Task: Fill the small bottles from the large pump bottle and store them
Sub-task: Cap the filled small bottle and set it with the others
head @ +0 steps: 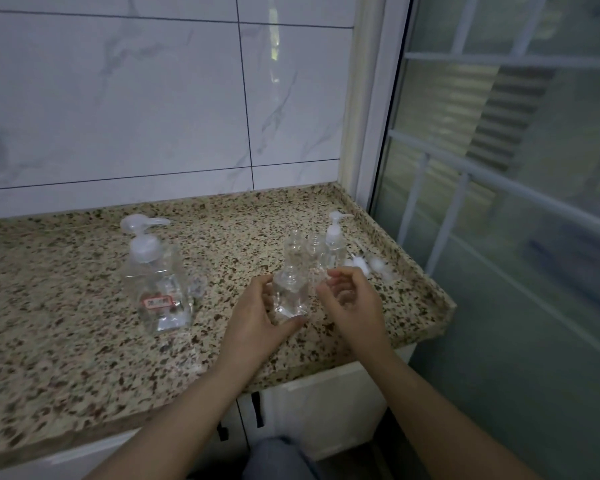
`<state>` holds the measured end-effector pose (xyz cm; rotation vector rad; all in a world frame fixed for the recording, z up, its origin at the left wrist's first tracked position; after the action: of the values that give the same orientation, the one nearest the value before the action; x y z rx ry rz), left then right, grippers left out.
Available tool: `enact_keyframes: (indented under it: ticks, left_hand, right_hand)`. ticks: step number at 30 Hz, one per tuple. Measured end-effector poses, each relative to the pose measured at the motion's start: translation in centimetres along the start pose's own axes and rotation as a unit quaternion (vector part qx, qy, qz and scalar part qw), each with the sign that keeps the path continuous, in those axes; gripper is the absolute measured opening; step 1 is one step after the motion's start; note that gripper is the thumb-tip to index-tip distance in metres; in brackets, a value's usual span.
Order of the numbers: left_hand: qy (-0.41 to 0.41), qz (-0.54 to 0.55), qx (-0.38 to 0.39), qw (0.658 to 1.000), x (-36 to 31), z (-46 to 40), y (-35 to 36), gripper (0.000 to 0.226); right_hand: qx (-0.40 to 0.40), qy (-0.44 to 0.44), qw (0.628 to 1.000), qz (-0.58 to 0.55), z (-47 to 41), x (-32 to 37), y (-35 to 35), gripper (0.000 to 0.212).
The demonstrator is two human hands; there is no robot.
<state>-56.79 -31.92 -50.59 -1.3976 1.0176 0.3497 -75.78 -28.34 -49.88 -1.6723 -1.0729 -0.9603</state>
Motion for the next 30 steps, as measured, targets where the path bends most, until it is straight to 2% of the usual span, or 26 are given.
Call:
enact_keyframes:
  ticks: [2, 4, 8, 12, 20, 30]
  left_hand:
    - [-0.008, -0.012, -0.012, 1.0, 0.0, -0.4, 0.1, 0.071]
    - [-0.013, -0.021, -0.023, 0.999, 0.1, -0.8, 0.3, 0.063]
    - [-0.008, -0.005, -0.03, 0.999, 0.7, -0.8, 0.7, 0.05]
    - [-0.003, 0.017, -0.024, 1.0, 1.2, -0.7, 0.9, 0.035]
    - [-0.002, 0.033, -0.032, 0.999, 1.0, -0.3, 0.6, 0.042]
    - [-0.002, 0.023, -0.027, 0.999, 1.2, -0.3, 0.6, 0.046]
  right_hand:
    - [-0.044, -0.007, 0.997, 0.055, -0.6, -0.4, -2.3, 0.021]
    - [-0.074, -0.002, 0.989, 0.125, -1.5, -1.0, -4.2, 0.025]
    - [-0.059, 0.029, 0.972, 0.226, -3.6, -2.9, -5.8, 0.036]
    - [-0.05, 0.025, 0.952, 0.301, -4.8, -4.0, -5.5, 0.037]
    - [-0.038, 0.052, 0.914, 0.401, -6.6, -3.8, -4.2, 0.04]
    - [-0.072, 0.036, 0.906, 0.417, -5.8, -3.7, -4.9, 0.022]
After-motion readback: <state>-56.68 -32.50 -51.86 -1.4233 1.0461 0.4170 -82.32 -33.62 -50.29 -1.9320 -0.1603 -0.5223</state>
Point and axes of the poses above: each hand's wrist, its own z-axis away from the middle knuckle, its own y-axis out of the palm, x = y × z, the point moved 9 cm from there along -z, towards the middle knuckle, and after that the axes turned 13 degrees about x, right-handed, at the moved point
